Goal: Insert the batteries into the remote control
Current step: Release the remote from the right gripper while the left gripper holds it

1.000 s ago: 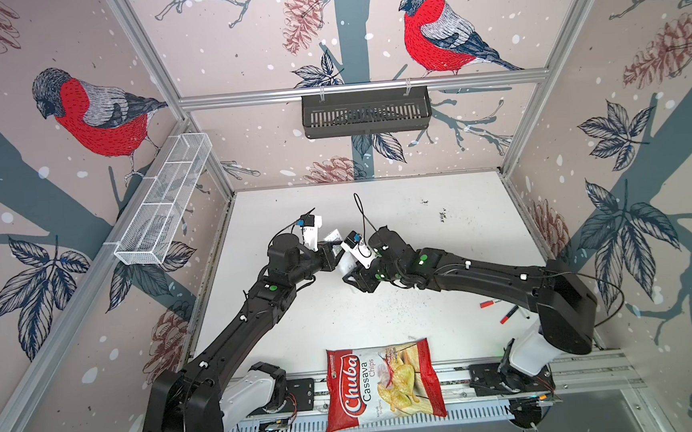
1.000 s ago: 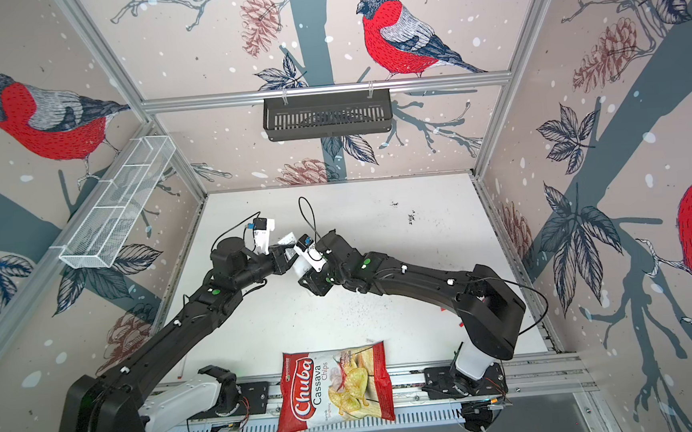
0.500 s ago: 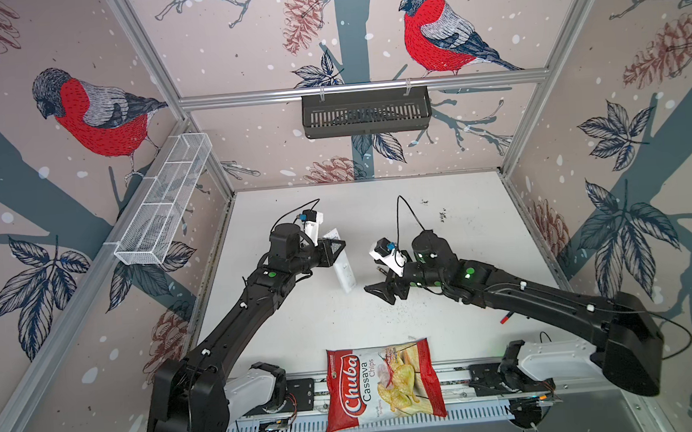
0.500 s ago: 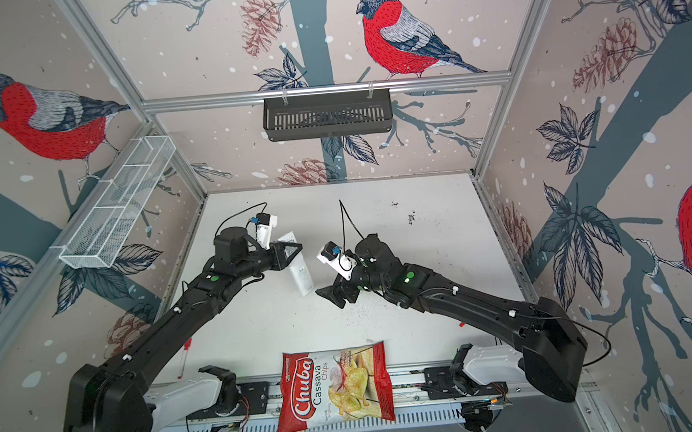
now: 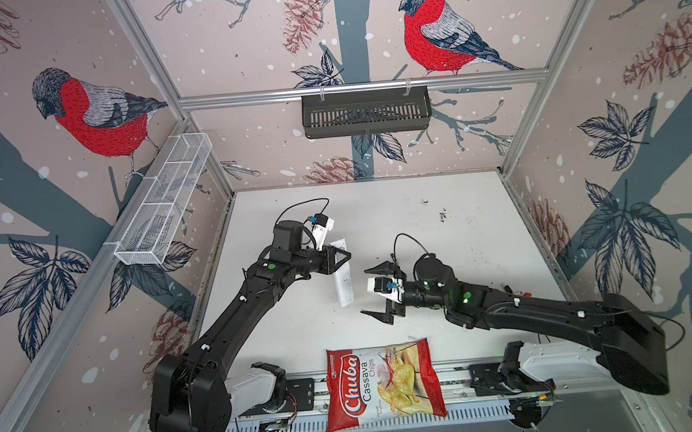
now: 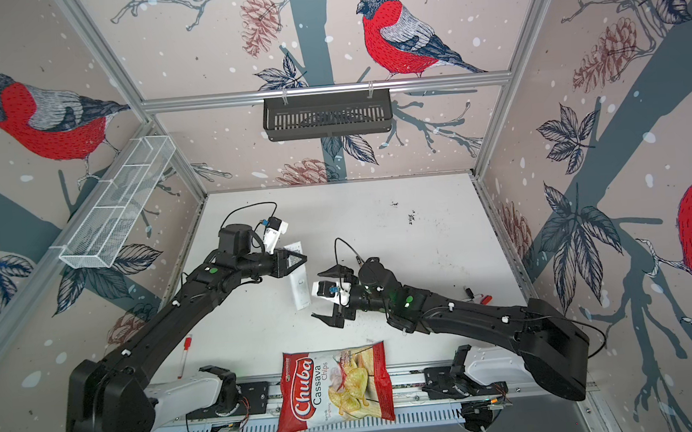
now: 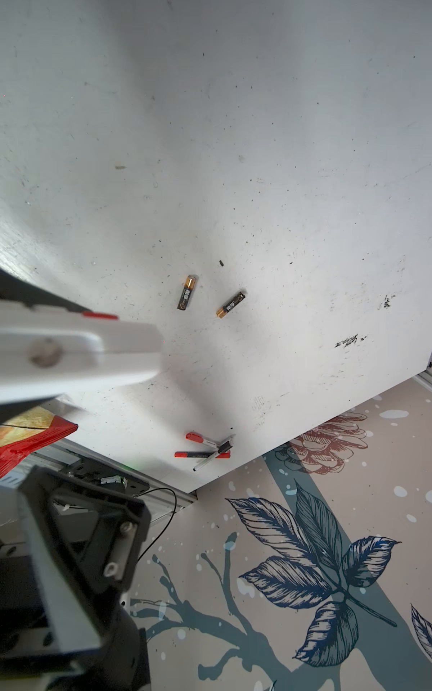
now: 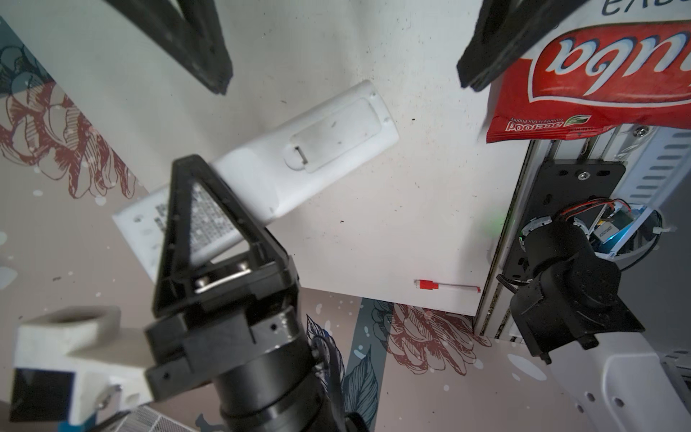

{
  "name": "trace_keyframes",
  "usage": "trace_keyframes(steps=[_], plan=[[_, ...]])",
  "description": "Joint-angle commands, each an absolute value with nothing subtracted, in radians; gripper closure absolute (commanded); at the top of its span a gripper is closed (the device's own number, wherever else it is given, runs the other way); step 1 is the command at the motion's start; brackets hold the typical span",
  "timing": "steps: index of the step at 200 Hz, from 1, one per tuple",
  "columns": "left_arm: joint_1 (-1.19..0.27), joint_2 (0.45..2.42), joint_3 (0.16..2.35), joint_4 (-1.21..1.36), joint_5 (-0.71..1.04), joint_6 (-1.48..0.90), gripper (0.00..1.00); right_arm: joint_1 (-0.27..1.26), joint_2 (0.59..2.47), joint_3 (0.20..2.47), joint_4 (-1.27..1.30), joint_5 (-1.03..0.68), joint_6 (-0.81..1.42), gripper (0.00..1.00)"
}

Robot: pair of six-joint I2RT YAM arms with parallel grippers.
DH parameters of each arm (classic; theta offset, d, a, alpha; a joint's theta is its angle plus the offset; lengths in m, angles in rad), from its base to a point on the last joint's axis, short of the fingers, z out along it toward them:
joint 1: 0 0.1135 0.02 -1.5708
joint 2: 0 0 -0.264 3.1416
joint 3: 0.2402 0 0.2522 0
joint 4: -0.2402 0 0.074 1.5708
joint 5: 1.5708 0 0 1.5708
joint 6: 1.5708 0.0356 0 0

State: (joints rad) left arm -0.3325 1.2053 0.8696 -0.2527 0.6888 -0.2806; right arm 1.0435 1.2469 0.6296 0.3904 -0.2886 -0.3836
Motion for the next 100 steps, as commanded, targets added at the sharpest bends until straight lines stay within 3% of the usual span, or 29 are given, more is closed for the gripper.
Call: trace_keyframes(steps=[1,15,45,100], plan=[[-0.320,1.196,0.869,-0.250,0.723,-0.270,1.00,1.080,1.297,0.639,0.514,-0.174,-0.446,0.00],[-0.309,1.174,0.869,-0.237,0.694,-0.299,1.00,1.051,1.347,0.714,0.489,-0.061,-0.269,0.00],[-0.309,1.057,0.757,-0.043,0.560,-0.440,1.00,0.911,1.444,0.937,0.230,-0.219,0.094,0.02],[-0.310,0.829,0.452,0.321,0.246,-0.592,1.00,0.831,1.569,1.047,0.164,-0.444,0.576,0.01]])
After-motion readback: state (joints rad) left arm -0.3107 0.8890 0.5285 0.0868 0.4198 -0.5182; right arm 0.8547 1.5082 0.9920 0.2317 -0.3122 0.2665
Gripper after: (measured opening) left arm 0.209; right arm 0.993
